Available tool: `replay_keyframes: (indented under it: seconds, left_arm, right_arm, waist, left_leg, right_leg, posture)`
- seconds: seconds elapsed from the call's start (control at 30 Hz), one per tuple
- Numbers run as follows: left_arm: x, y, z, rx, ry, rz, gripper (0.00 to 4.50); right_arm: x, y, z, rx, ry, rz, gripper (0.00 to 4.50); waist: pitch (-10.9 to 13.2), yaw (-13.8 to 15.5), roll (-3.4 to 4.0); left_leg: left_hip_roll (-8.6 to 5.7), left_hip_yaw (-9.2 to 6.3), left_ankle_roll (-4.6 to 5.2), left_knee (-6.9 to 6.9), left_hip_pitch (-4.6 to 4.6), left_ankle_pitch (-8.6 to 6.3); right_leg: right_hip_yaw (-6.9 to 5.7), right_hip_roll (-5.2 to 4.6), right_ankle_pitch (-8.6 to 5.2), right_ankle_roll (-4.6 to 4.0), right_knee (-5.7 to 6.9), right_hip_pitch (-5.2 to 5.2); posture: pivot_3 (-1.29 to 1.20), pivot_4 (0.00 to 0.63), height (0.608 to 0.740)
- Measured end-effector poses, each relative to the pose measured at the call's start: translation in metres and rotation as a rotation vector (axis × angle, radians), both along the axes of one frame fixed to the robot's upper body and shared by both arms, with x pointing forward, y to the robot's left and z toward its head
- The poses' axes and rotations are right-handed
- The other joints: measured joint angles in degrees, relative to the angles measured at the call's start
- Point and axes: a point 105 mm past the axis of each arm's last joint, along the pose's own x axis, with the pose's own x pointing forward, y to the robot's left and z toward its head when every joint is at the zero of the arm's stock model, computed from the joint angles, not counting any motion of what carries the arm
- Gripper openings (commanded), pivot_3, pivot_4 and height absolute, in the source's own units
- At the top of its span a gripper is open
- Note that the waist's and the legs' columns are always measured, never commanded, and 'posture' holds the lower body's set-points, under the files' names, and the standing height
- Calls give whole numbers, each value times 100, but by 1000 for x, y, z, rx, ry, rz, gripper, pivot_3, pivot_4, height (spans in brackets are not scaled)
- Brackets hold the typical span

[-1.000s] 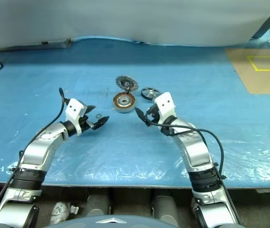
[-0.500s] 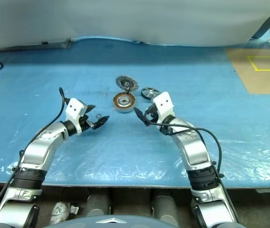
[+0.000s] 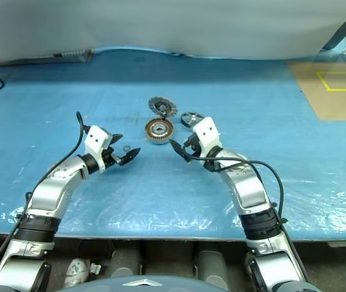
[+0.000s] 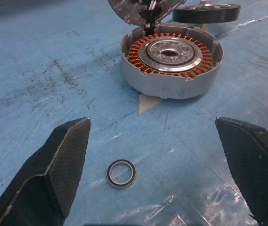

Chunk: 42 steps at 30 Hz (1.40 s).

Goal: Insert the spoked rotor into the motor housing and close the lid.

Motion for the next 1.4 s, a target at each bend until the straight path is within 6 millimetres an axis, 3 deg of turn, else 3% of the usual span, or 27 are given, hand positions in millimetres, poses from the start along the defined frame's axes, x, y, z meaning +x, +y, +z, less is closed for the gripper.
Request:
replay_keyframes:
  seconds: [0.1,0.37,0.5,0.83,1.2,1.3,1.4]
  left_arm:
    - [-1,0,1,1,-14,-2,4500]
    - [-9,-7,-9,-27,-34,-22,4500]
    - [-17,-8,-17,-28,-26,-41,4500]
    - [-21,-10,-18,-40,-37,-58,4500]
    - [-22,-10,-17,-40,-41,-60,4500]
    - [-22,-10,-17,-40,-40,-60,4500]
    - [-22,-10,-17,-40,-40,-60,4500]
  right_arm:
    - [4,7,-2,-40,35,40,4478]
    - [5,55,-2,-301,129,336,4478]
    - [12,61,-6,-374,149,370,4478]
    - [54,80,-4,-527,55,338,4478]
    - [57,75,-20,-621,75,399,4478]
    - [56,73,-20,-657,75,422,3866]
    - [58,71,-18,-685,68,424,2892]
  waist:
    - [0,-13,0]
    - [0,-28,0]
    - [0,-6,0]
    - [0,-27,0]
    - [0,-30,0]
    - [0,-21,0]
    - [0,-3,0]
  left_leg:
    - [1,0,0,4,2,0]
    - [5,-1,0,27,2,0]
    - [6,-1,0,30,0,0]
    - [11,1,0,41,-6,0]
    - [15,1,1,49,-14,-1]
    - [15,1,2,57,-15,-1]
    - [16,1,2,57,-15,-1]
  right_leg:
    - [1,0,-1,-4,8,0]
    - [1,-1,-2,-8,30,0]
    - [1,-1,-2,-9,33,-1]
    - [0,-1,-3,-20,50,-14]
    - [-4,-1,-8,-31,72,-31]
    - [-4,-2,-7,-34,74,-30]
    - [-5,-2,-6,-34,73,-29]
  posture:
    - [0,150,740]
    - [0,150,740]
    - [0,150,740]
    - [0,150,740]
    - [0,150,740]
    - [0,150,740]
    - [0,150,740]
